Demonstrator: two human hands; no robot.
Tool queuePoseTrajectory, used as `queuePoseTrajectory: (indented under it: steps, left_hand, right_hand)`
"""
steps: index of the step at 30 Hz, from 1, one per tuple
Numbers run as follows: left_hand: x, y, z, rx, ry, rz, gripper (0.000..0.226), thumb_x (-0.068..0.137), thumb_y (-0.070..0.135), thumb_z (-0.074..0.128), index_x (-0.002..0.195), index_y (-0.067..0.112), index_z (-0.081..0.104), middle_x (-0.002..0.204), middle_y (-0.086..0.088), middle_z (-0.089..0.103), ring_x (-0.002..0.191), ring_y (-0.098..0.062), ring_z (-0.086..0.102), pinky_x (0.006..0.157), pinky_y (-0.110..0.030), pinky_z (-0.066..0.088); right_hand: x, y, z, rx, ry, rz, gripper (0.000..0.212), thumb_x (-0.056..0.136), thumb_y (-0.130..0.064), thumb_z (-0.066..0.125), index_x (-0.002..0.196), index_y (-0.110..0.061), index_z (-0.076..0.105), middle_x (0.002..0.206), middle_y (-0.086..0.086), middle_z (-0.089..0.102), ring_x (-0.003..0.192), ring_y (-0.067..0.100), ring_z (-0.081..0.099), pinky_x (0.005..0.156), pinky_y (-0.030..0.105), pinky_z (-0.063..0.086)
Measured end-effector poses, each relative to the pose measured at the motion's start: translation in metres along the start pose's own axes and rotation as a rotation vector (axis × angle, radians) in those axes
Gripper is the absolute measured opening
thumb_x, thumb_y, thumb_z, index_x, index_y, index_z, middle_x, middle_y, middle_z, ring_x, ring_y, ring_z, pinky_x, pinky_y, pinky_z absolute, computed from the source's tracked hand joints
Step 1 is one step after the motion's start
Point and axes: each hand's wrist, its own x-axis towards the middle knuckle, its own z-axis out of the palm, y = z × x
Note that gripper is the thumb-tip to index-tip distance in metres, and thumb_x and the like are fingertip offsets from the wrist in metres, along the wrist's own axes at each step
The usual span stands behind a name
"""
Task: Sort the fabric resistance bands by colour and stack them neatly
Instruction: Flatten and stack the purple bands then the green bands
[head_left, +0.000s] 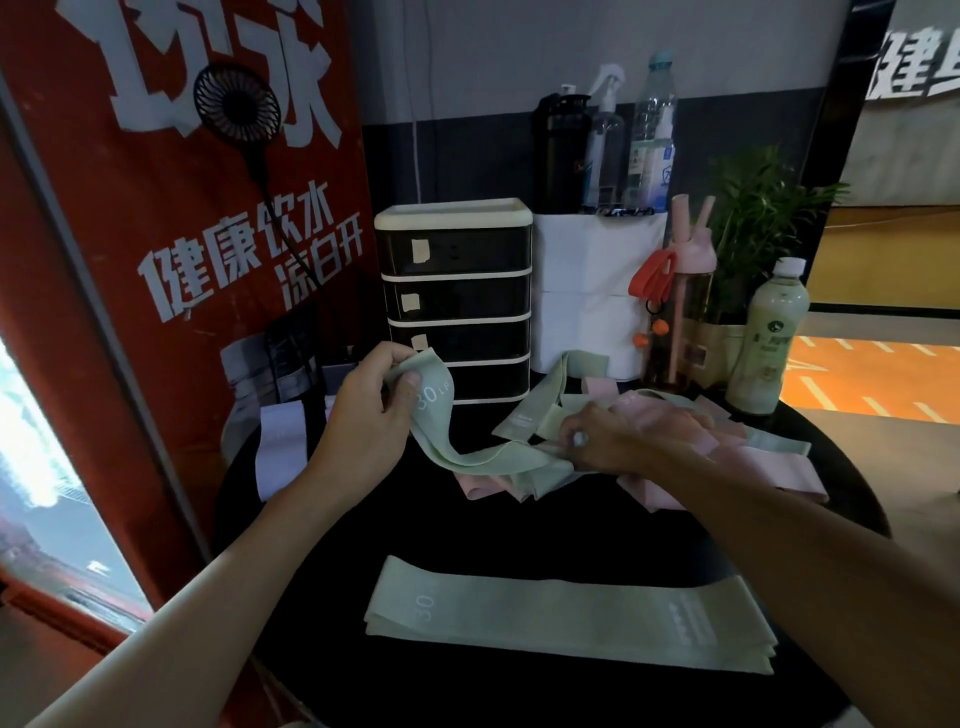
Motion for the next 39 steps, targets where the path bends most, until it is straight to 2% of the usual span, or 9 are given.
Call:
queuePoseTrajectory:
  steps: [6,9,13,16,23,27,31,36,39]
  left_hand:
    - [0.007,0.013,-0.013,-0.038,0.113,0.031,0.019,0.103,0.009,0.048,0.098,0.025,0.057,0.090,0.001,0.061,0.086,-0.026,0.058,0.076,-0.049,0.052]
    - [0.011,0.021,-0.015,-0.049,0.175,0.019,0.014,0.103,0.011,0.047,0.100,0.020,0.056,0.093,0.002,0.060,0.092,-0.028,0.059,0.078,-0.060,0.054]
    - [0.024,0.031,-0.018,-0.042,0.283,0.022,0.017,0.102,0.008,0.048,0.095,0.022,0.055,0.085,0.001,0.057,0.077,-0.012,0.055,0.069,-0.033,0.049]
    - [0.036,0.041,-0.022,-0.072,0.342,-0.013,0.018,0.100,0.007,0.050,0.093,0.022,0.057,0.081,0.006,0.056,0.067,0.005,0.051,0.059,-0.010,0.041]
    - [0.049,0.073,-0.018,-0.039,0.199,0.138,0.016,0.097,0.007,0.057,0.094,0.022,0.064,0.082,0.007,0.063,0.072,-0.001,0.057,0.063,-0.011,0.042]
    - [0.053,0.093,-0.013,-0.083,0.150,0.169,0.016,0.096,0.004,0.058,0.094,0.017,0.067,0.080,0.008,0.066,0.069,0.003,0.061,0.062,-0.011,0.045]
    - [0.053,0.112,-0.013,-0.135,0.093,0.192,0.016,0.097,0.004,0.057,0.100,0.012,0.070,0.084,0.000,0.070,0.074,-0.005,0.066,0.066,-0.022,0.055]
    - [0.053,0.128,-0.020,-0.165,0.058,0.198,0.018,0.096,0.010,0.062,0.092,0.027,0.068,0.083,0.007,0.071,0.076,-0.005,0.069,0.068,-0.025,0.058]
    - [0.053,0.132,-0.026,-0.129,0.079,0.213,0.019,0.093,0.011,0.067,0.085,0.028,0.067,0.080,0.010,0.069,0.072,-0.001,0.067,0.065,-0.021,0.057]
  right_hand:
    - [-0.012,-0.002,-0.021,0.419,0.312,0.135,0.018,0.084,-0.030,0.070,0.068,-0.029,0.062,0.083,0.001,0.062,0.081,0.022,0.057,0.075,0.029,0.044]
    - [-0.016,0.001,-0.033,0.452,0.380,0.214,0.019,0.088,-0.031,0.067,0.072,-0.022,0.063,0.079,0.002,0.061,0.091,0.030,0.062,0.081,0.033,0.048]
    - [-0.031,0.006,-0.042,0.241,0.179,0.252,0.014,0.091,-0.031,0.059,0.099,-0.024,0.068,0.126,0.010,0.046,0.123,0.035,0.041,0.107,0.040,0.034]
    - [-0.037,0.011,-0.045,0.253,0.178,0.234,0.014,0.072,-0.045,0.066,0.072,-0.031,0.068,0.122,0.006,0.052,0.119,0.033,0.043,0.098,0.042,0.036]
    - [-0.052,-0.009,-0.067,0.382,0.293,0.032,0.016,0.084,-0.028,0.062,0.081,-0.044,0.064,0.120,-0.002,0.058,0.111,0.024,0.053,0.097,0.041,0.041]
    - [-0.078,-0.065,-0.078,0.669,0.302,-0.196,0.011,0.092,-0.023,0.064,0.103,-0.019,0.065,0.109,0.002,0.066,0.101,0.012,0.060,0.084,0.021,0.044]
    - [-0.107,-0.109,-0.094,0.934,0.169,-0.320,0.017,0.095,-0.030,0.060,0.108,-0.020,0.063,0.097,-0.007,0.071,0.088,0.001,0.067,0.071,0.013,0.049]
    - [-0.118,-0.127,-0.101,0.912,0.231,-0.351,0.028,0.098,-0.022,0.056,0.100,0.006,0.063,0.093,0.016,0.073,0.073,0.012,0.068,0.063,0.024,0.054]
    - [-0.125,-0.127,-0.104,0.906,0.191,-0.338,0.027,0.098,-0.024,0.056,0.102,0.003,0.061,0.090,0.009,0.074,0.075,0.012,0.070,0.063,0.025,0.054]
